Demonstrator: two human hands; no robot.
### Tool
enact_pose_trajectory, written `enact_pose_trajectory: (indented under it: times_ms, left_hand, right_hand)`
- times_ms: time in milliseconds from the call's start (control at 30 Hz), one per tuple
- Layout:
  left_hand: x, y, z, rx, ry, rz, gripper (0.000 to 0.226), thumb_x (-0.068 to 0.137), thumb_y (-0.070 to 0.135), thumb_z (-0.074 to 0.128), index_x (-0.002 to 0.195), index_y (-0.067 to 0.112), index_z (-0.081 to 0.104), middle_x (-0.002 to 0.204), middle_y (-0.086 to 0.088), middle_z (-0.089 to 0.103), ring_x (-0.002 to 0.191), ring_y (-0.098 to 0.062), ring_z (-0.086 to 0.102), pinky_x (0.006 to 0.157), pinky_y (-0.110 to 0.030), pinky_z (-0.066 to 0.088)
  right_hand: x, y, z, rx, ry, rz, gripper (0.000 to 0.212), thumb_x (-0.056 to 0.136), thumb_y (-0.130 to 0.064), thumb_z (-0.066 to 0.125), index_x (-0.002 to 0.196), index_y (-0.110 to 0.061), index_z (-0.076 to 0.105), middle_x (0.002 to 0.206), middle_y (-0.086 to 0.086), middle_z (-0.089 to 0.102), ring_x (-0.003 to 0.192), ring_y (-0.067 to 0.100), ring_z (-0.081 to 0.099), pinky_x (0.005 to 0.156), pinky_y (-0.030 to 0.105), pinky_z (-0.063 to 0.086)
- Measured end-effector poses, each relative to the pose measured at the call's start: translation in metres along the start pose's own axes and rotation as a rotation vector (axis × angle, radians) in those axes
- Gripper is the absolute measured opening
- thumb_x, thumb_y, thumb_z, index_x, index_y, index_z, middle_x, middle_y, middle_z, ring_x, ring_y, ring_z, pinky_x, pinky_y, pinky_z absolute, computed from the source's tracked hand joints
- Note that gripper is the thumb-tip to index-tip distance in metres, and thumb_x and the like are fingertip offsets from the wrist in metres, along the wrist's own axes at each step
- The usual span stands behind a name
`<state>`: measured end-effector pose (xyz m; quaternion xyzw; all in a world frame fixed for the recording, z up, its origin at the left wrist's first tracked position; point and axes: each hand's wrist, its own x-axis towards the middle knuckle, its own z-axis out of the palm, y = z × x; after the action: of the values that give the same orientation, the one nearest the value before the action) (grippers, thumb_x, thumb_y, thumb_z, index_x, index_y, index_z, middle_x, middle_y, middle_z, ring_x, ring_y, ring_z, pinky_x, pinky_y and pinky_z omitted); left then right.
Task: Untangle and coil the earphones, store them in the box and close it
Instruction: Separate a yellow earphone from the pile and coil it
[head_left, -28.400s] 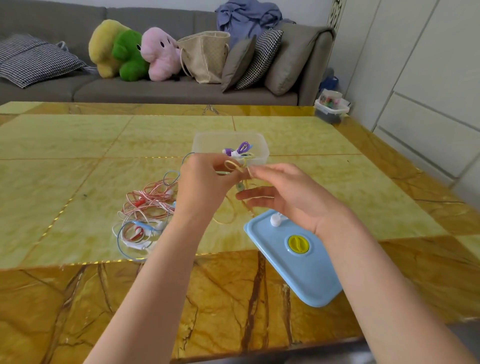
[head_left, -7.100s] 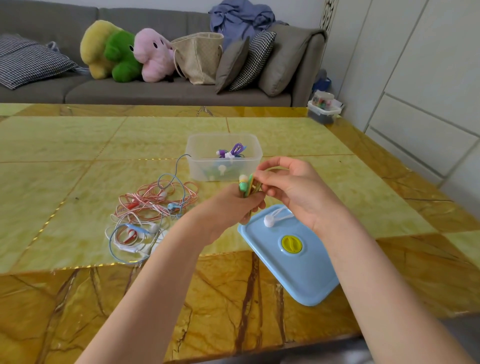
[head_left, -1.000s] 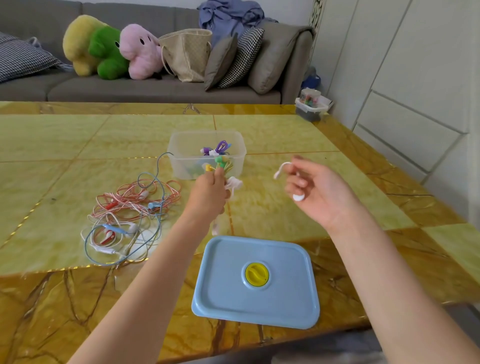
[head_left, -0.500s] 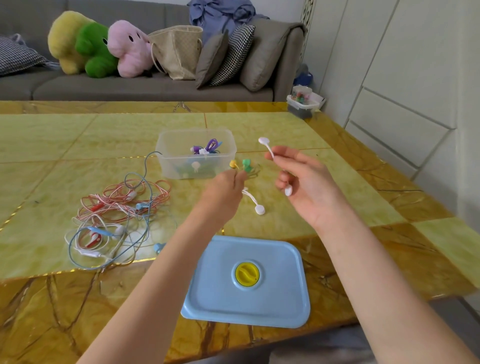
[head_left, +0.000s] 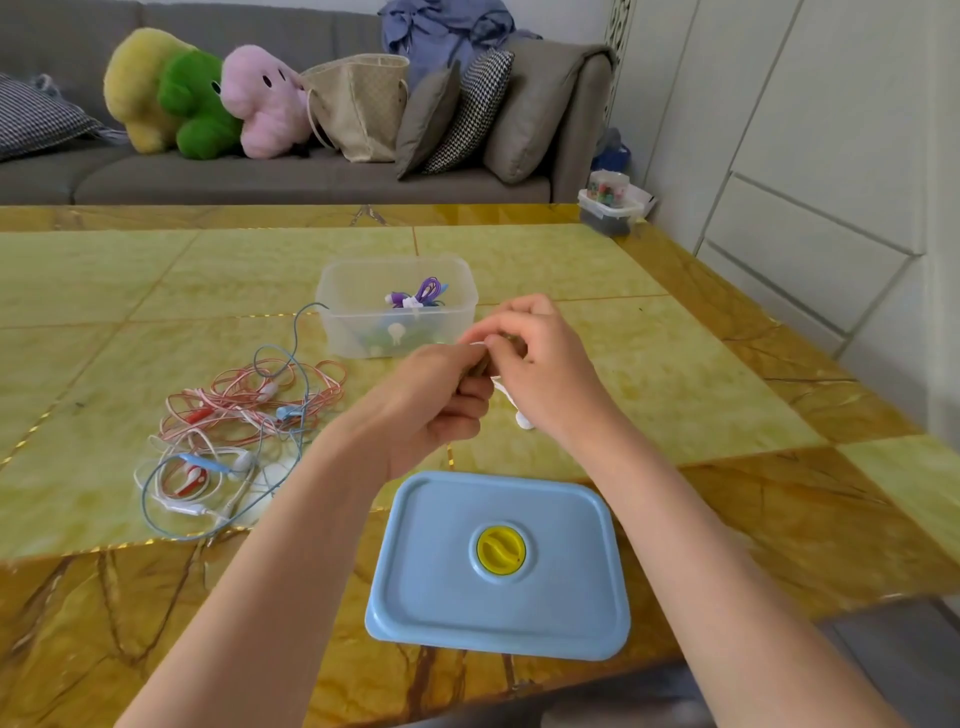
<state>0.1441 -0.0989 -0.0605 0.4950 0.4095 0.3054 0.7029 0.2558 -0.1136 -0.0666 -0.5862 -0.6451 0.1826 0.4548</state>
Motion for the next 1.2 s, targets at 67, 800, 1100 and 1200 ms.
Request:
enact_pose_trajectory:
  times_ms: [67, 800, 1100, 1200]
  left_hand:
    - [-0.001, 0.003, -0.002, -0.104, 0.005, -0.018, 0.037, 0.093, 0.016, 0.033, 0.060, 0.017, 0.047, 0.051, 0.005, 0.028, 0.038, -0.004, 0.018, 0.037, -0.014, 0.009]
    - [-0.006, 0.002, -0.003, 0.063, 0.210, 0.196, 0.035, 0.094, 0.024, 0.032, 0.066, 0.013, 0.048, 0.049, 0.007, 0.024, 0.042, -0.009, 0.016, 0.034, -0.016, 0.015]
    - [-0.007, 0.001, -0.019, 0.053, 0.315, 0.272, 0.040, 0.099, 0.027, 0.031, 0.067, 0.012, 0.049, 0.044, 0.011, 0.027, 0.039, -0.007, 0.019, 0.036, -0.017, 0.018]
    - [-0.006, 0.003, -0.024, 0.015, 0.376, 0.282, 0.041, 0.097, 0.021, 0.028, 0.064, 0.010, 0.050, 0.042, 0.010, 0.026, 0.037, -0.007, 0.020, 0.035, -0.017, 0.018]
  right_hand:
    - [0.000, 0.001, 0.002, -0.014, 0.036, -0.036, 0.025, 0.091, 0.001, 0.049, 0.094, -0.009, 0.071, 0.097, -0.001, 0.042, 0.073, -0.006, 0.044, 0.070, 0.001, 0.033]
    - [0.000, -0.017, 0.010, 0.386, 0.039, 0.159, 0.036, 0.094, 0.002, 0.036, 0.092, -0.012, 0.069, 0.101, -0.008, 0.045, 0.052, 0.008, 0.043, 0.042, 0.019, 0.031]
    - [-0.002, -0.027, 0.017, 0.548, -0.059, 0.216, 0.041, 0.087, 0.011, 0.044, 0.093, -0.020, 0.071, 0.107, 0.002, 0.053, 0.051, 0.011, 0.038, 0.039, 0.016, 0.027]
    - [-0.004, -0.026, 0.018, 0.527, 0.020, 0.150, 0.038, 0.086, 0.010, 0.047, 0.097, -0.018, 0.070, 0.093, 0.005, 0.052, 0.044, 0.008, 0.039, 0.042, 0.019, 0.035]
